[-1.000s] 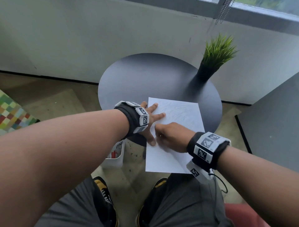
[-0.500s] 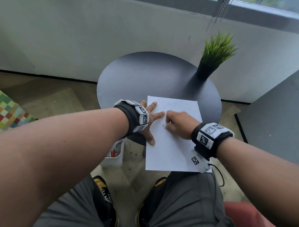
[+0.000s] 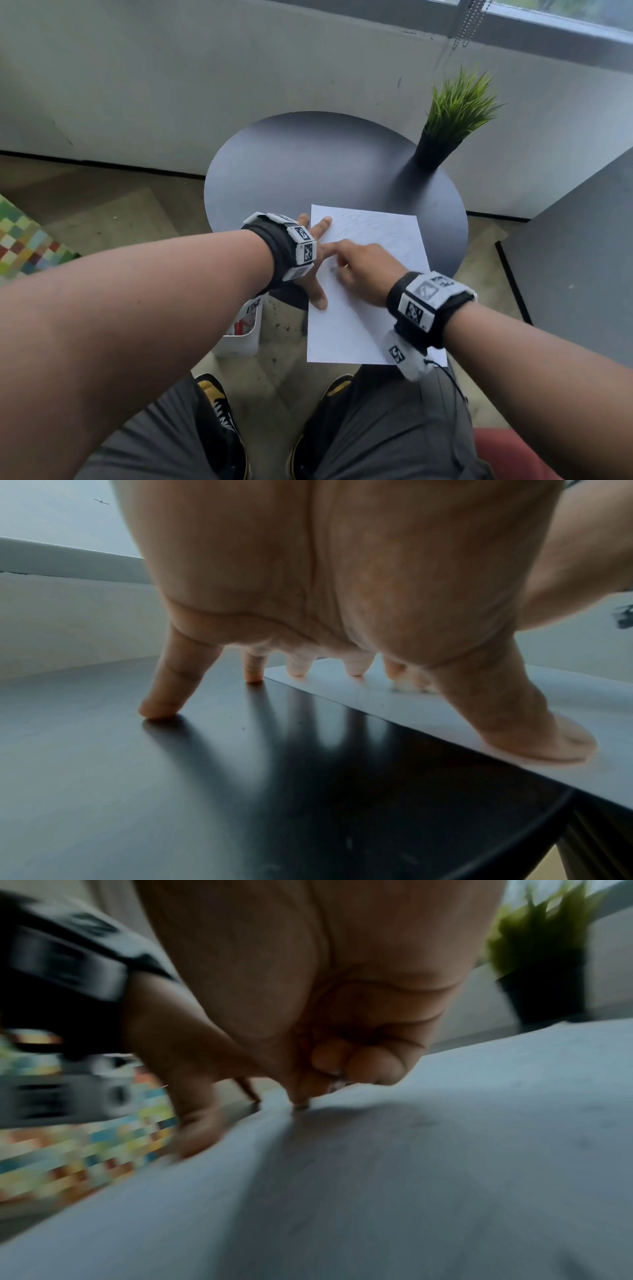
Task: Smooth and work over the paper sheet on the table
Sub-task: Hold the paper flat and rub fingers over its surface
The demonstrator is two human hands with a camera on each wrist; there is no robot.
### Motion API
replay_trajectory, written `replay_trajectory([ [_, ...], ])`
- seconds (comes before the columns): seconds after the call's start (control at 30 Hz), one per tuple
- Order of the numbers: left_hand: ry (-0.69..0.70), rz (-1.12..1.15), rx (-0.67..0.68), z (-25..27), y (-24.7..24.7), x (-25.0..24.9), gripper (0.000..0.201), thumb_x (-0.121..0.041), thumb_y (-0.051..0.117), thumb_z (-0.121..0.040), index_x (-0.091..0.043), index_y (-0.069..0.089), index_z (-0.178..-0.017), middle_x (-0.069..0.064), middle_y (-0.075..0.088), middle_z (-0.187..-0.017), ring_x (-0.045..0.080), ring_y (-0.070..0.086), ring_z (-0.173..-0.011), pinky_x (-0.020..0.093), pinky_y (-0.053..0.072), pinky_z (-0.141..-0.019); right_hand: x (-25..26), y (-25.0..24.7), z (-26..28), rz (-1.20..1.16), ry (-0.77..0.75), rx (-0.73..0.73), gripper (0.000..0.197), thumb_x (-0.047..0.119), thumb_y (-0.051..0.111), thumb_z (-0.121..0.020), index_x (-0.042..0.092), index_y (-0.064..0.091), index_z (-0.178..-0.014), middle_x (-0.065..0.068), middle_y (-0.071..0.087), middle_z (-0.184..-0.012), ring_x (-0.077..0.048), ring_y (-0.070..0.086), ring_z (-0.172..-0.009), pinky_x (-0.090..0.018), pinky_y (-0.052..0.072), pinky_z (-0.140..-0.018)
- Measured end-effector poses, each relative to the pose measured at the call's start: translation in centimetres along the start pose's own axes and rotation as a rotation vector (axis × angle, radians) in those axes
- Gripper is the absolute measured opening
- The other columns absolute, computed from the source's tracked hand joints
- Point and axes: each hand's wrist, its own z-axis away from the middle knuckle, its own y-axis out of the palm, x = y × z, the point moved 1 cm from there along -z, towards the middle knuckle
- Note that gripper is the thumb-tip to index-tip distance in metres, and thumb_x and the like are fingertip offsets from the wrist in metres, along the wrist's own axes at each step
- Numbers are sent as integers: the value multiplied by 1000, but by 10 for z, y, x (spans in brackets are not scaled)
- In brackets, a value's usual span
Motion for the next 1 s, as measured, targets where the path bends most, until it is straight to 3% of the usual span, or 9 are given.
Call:
replay_trajectory([
  [0.1, -3, -9, 3, 1, 0, 1, 132, -83, 74, -56, -54, -11, -153, 2, -24, -167, 48, -12, -151, 71, 14, -116, 4, -5, 6, -13, -89, 122, 11, 31, 58, -89, 21, 55, -89, -3, 63, -93, -24, 56, -85, -32, 44, -72],
  [0.27, -3, -24, -1, 2, -1, -1, 130, -82, 74, -58, -55, -11, -153, 3, -22, -167, 47, -10, -150, 71, 16, -115, -30, -20, -11, -82, 166, -94, 15, 32, 59, -88, 18, 56, -90, -3, 64, -93, -25, 58, -88, -32, 44, -73],
  [0.43, -3, -52, 12, 2, -4, -1, 131, -83, 75, -56, -57, -10, -152, 4, -23, -167, 49, -7, -150, 71, 18, -115, -7, -6, 17, -25, -181, 129, 15, 34, 59, -91, 20, 55, -91, 2, 60, -81, -21, 54, -76, -32, 46, -70],
  [0.6, -3, -57, 26, 3, -9, -4, 126, -81, 76, -58, -63, -9, -149, 7, -22, -167, 49, -1, -149, 70, 21, -115, -41, -20, 2, -103, 105, -50, 15, 35, 58, -90, 21, 53, -92, -2, 63, -90, -25, 57, -85, -35, 48, -75],
  [0.7, -2, -81, 44, 1, -11, -4, 129, -83, 76, -54, -64, -10, -147, 6, -23, -166, 52, -2, -149, 72, 21, -114, -14, -3, 16, 16, -92, 16, 13, 29, 51, -94, 18, 50, -101, -8, 64, -90, -30, 57, -83, -34, 44, -70],
  [0.77, -10, -106, 53, 1, -12, -3, 131, -85, 75, -52, -64, -13, -147, 6, -24, -166, 52, -1, -148, 71, 20, -115, -2, -4, 26, 46, -216, 149, 10, 27, 53, -94, 18, 54, -98, -1, 60, -85, -23, 52, -77, -31, 42, -68],
  [0.83, -7, -114, 52, 1, -13, -3, 131, -85, 75, -52, -63, -12, -147, 7, -23, -167, 52, 1, -148, 70, 21, -115, -12, -15, 17, 0, -149, 149, 7, 28, 57, -91, 21, 56, -94, 4, 59, -86, -19, 52, -81, -30, 43, -72],
  [0.93, -6, -111, 43, 3, -13, -4, 128, -83, 75, -56, -63, -11, -148, 6, -21, -167, 50, 2, -148, 69, 23, -114, -38, -24, 1, -80, 140, -14, 15, 33, 56, -91, 19, 54, -95, -2, 62, -94, -25, 56, -89, -35, 48, -78],
  [1.0, -8, -107, 49, 3, -13, -4, 128, -82, 76, -55, -64, -11, -147, 5, -21, -167, 50, 0, -148, 70, 22, -114, -31, -15, 5, -1, 108, -51, 19, 32, 50, -94, 16, 50, -103, -8, 61, -94, -32, 57, -90, -37, 47, -75],
])
